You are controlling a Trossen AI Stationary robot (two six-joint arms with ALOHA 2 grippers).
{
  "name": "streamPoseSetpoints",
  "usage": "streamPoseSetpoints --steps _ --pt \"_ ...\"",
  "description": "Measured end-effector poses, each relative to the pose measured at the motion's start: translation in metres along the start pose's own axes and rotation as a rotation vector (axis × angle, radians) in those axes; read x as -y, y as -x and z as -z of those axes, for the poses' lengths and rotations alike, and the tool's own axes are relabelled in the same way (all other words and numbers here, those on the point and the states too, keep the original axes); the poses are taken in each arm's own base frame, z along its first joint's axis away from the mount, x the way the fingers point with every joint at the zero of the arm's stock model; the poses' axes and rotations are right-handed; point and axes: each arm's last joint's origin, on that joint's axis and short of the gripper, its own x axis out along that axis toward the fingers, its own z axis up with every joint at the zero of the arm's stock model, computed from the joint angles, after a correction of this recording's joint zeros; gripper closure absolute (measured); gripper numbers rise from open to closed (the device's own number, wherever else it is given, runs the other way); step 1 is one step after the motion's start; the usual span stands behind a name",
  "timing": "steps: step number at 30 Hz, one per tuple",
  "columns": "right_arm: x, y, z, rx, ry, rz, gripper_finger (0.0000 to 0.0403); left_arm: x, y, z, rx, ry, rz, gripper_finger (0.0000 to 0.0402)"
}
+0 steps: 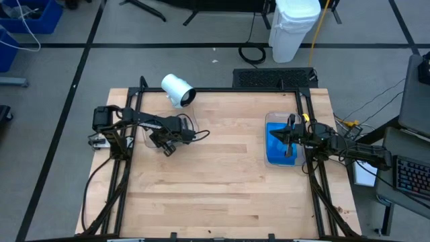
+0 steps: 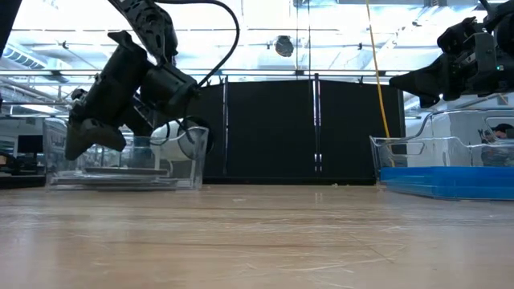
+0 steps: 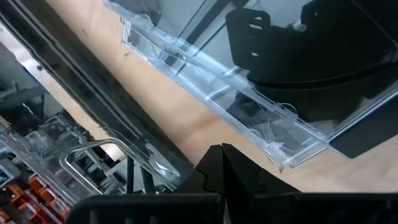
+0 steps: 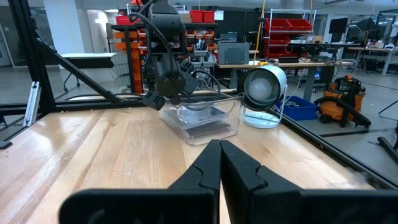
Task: Pick & place jewel cases by type
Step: Move the left transparent bin to the left
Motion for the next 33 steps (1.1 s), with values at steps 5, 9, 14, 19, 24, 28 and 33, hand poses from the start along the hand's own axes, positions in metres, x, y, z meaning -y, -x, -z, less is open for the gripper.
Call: streamPoseSetpoints --steps 5,9,14,19,24,28,33 --pt "0.0 0.0 0.0 -0.001 0.0 0.0 0.0403 -0.003 0.002 0.007 -0.049 -0.015 -0.051 0.0401" --pt "0.0 0.0 0.0 -0.001 0.0 0.0 0.0403 -0.005 0.014 0.015 -0.006 -0.013 -0.049 0.0401" --pt "0.0 0.0 0.0 0.0 0.0 -0.001 0.0403 -0.008 0.046 0.02 0.25 0.009 0.094 0.0401" --pt "0.0 0.0 0.0 -0.001 0.0 0.0 0.0403 -0.007 0.072 0.016 0.57 -0.013 0.251 0.0401" --pt "0.0 0.0 0.0 0.0 0.0 0.0 0.0403 -0.006 0.072 -0.001 0.665 -0.01 0.254 0.0401" --pt "0.0 0.0 0.0 -0.001 0.0 0.0 0.0403 0.004 0.068 -0.018 0.696 -0.066 0.317 0.0401" --pt "0.0 0.0 0.0 -0.001 0.0 -0.001 0.0403 0.02 0.071 -0.034 0.779 -0.166 0.387 0.0401"
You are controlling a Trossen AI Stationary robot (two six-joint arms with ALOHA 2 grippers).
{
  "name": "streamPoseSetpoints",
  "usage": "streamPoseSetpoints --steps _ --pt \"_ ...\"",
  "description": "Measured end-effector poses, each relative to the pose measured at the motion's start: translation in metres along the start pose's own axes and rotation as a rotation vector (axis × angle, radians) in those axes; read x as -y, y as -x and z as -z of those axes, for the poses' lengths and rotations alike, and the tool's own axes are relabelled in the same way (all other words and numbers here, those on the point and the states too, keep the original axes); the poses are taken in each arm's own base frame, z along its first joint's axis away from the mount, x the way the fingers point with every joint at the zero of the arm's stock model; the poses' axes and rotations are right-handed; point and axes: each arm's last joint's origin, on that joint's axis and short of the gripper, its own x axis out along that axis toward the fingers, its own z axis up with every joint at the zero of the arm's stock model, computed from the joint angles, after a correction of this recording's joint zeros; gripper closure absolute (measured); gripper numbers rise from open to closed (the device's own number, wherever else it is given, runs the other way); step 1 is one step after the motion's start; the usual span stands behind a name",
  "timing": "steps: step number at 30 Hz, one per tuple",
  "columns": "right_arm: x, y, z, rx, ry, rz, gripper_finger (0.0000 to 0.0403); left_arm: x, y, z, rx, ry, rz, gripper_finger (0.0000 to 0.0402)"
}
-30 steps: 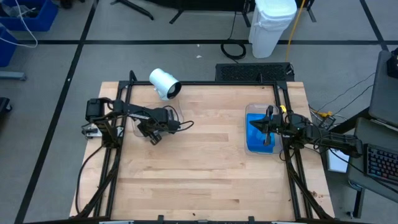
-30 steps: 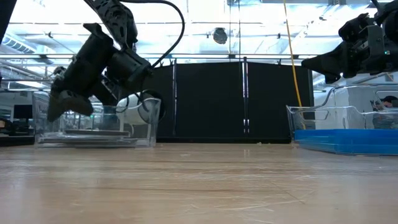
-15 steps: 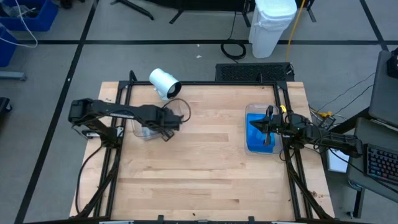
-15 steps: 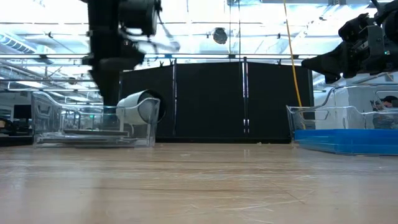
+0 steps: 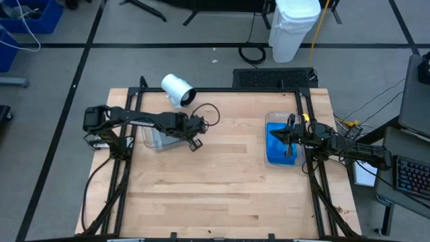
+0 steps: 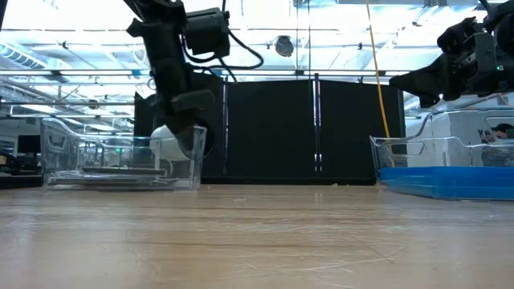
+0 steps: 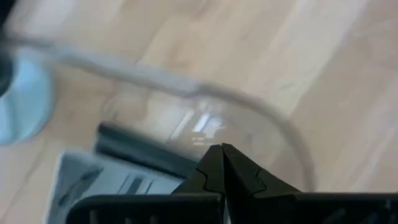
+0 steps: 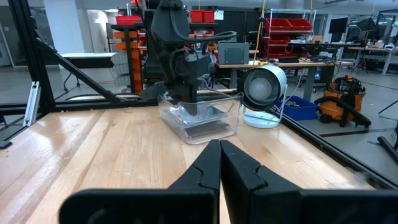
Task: Pick & place jewel cases by type
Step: Move the left transparent bin to the left
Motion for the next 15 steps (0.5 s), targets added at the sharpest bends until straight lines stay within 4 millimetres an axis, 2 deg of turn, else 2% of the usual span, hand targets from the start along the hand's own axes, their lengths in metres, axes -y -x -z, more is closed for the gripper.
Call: streamPoseSetpoints --steps 6,15 --pt "0.0 0.0 0.0 0.0 0.0 0.0 0.0403 0.004 -0.005 -0.001 -0.021 -0.013 0.065 0.0401" --pt "0.0 0.0 0.0 0.0 0.0 0.0 0.0403 0.016 -0.001 0.009 -0.091 0.018 0.135 0.0401"
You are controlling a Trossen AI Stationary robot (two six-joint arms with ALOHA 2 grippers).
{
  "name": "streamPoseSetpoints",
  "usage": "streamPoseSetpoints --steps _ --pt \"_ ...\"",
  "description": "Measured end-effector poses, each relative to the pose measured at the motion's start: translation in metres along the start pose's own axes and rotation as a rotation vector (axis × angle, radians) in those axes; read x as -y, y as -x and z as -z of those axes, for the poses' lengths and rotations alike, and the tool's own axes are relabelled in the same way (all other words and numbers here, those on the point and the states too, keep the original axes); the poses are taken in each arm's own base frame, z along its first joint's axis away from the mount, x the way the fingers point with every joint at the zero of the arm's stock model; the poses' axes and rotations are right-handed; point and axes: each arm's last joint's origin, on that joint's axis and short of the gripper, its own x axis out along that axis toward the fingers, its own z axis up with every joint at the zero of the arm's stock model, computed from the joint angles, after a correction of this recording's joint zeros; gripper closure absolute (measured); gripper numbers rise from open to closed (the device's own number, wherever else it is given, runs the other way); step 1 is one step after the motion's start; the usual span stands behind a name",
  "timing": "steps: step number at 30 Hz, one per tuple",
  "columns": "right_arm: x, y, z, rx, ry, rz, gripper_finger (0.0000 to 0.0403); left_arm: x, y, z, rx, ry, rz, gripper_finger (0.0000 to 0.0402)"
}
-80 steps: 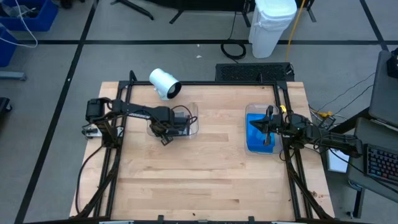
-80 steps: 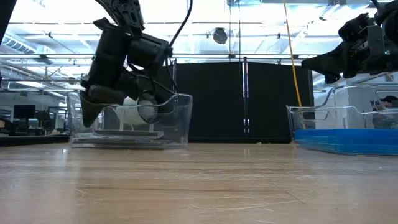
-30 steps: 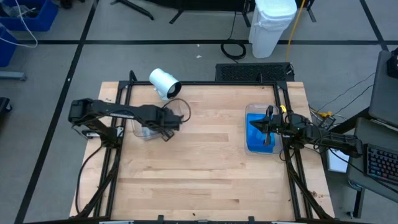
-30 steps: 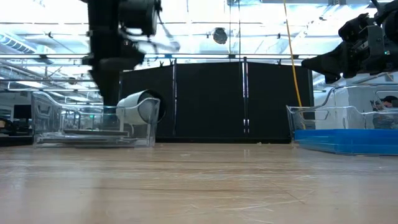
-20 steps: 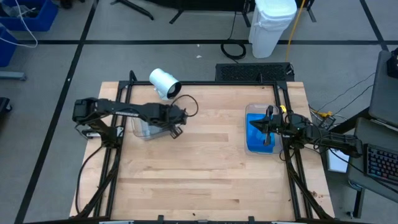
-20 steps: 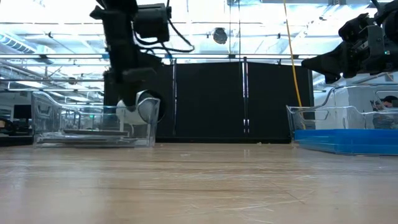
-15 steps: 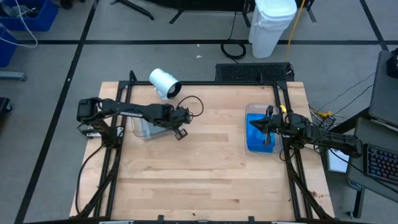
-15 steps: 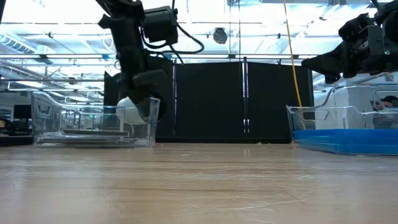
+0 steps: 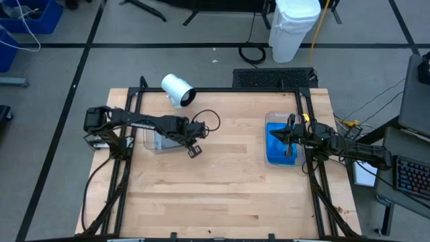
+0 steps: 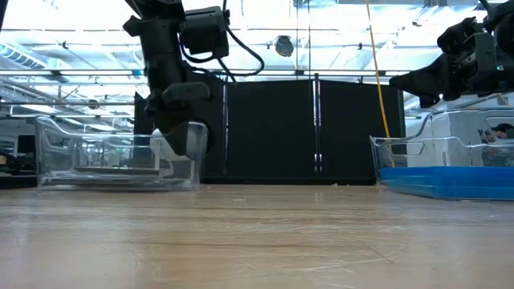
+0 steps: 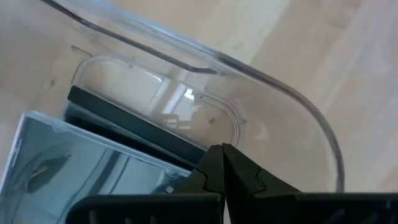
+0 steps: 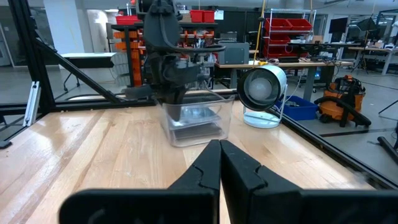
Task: Pick & place jewel cases by type
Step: Move the left transparent bin to the left, then return to Home Position
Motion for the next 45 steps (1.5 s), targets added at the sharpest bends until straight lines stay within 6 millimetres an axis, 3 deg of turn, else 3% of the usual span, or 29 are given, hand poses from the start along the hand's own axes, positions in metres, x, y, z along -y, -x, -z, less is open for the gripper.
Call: streamPoseSetpoints --steps 10,26,34,39,45 --pt "0.0 0.0 0.0 -0.001 0.0 0.0 0.0403 0.005 0.009 0.004 0.063 -0.024 -0.073 0.0401" --pt "0.0 0.0 0.0 -0.001 0.0 0.0 0.0403 0.001 0.096 0.013 0.465 -0.13 -0.09 0.0397" --pt "0.0 0.0 0.0 0.001 0.0 0.0 0.0403 -0.004 0.128 0.021 0.602 -0.221 -0.052 0.0399" --pt "0.0 -0.001 0.001 -0.008 0.0 0.0 0.0403 -0.012 0.137 0.031 0.689 -0.249 0.0 0.0393" --pt "0.0 -0.001 0.001 -0.012 0.0 0.0 0.0403 -0.029 0.123 0.061 0.812 -0.242 0.072 0.0396"
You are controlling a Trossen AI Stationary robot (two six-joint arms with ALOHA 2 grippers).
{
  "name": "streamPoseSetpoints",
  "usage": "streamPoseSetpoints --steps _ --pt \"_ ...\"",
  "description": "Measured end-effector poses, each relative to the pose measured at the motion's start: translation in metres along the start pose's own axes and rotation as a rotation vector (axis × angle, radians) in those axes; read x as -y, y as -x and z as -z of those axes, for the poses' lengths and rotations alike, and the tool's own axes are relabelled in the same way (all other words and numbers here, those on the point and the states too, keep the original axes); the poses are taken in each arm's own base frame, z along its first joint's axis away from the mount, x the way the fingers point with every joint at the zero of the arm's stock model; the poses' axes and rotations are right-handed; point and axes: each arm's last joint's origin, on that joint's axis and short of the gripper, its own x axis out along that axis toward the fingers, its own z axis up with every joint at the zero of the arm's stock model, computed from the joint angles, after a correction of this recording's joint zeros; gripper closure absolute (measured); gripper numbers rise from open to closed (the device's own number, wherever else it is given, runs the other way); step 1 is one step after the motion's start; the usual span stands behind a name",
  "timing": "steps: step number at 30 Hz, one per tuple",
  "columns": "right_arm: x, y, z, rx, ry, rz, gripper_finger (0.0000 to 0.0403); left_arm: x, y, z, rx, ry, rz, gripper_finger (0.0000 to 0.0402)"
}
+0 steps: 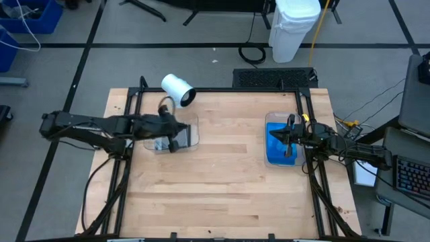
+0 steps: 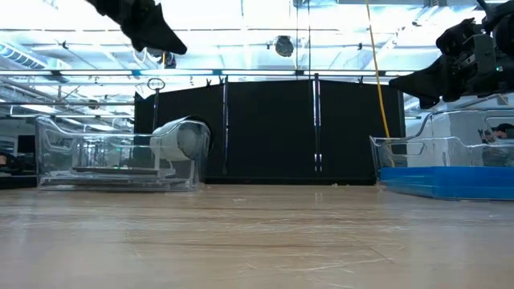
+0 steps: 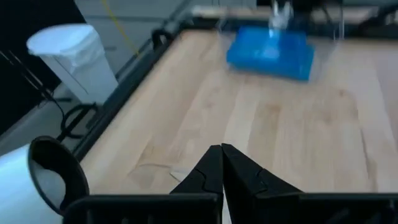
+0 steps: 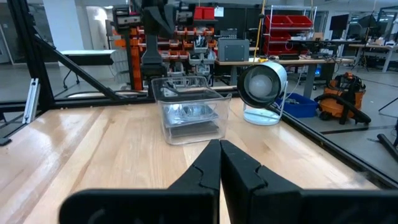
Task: Pick & place jewel cases by type
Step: Return to Home Position
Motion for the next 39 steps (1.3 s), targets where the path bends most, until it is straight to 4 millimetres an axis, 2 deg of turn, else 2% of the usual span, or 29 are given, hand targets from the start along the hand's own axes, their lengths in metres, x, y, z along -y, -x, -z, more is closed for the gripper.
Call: streamPoseSetpoints --steps 11,19,30,39 --pt "0.0 0.0 0.0 0.0 0.0 0.0 0.0403 -0.021 0.043 0.058 0.222 0.139 0.061 0.0398" --pt "0.0 0.0 0.0 -0.003 0.0 0.0 0.0403 -0.028 0.056 0.094 0.348 0.185 0.083 0.0399" --pt "0.0 0.0 0.0 -0.003 0.0 0.0 0.0403 -0.037 0.076 0.11 0.504 0.164 0.086 0.0399" --pt "0.0 0.0 0.0 -0.003 0.0 0.0 0.0403 -0.037 0.073 0.119 0.503 0.151 0.079 0.0399"
